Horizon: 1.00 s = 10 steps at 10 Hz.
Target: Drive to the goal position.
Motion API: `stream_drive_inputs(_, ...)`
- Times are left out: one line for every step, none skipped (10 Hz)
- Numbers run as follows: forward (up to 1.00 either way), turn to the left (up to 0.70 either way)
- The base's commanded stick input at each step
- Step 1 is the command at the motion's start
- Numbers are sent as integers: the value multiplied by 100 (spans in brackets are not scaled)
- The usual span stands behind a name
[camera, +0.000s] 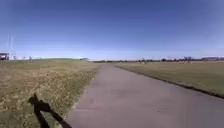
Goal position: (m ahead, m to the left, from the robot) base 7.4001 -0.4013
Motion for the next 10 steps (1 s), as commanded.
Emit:
stream_drive_inputs(70,0)
stream_drive_inputs(70,0)
stream_drive_inputs(70,0)
stream_drive_inputs(70,0)
stream_drive_inputs(70,0)
stream_drive_inputs(70,0)
stream_drive_inputs(70,0)
stream_drive_inputs(70,0)
stream_drive_inputs(70,0)
stream_drive_inputs(70,0)
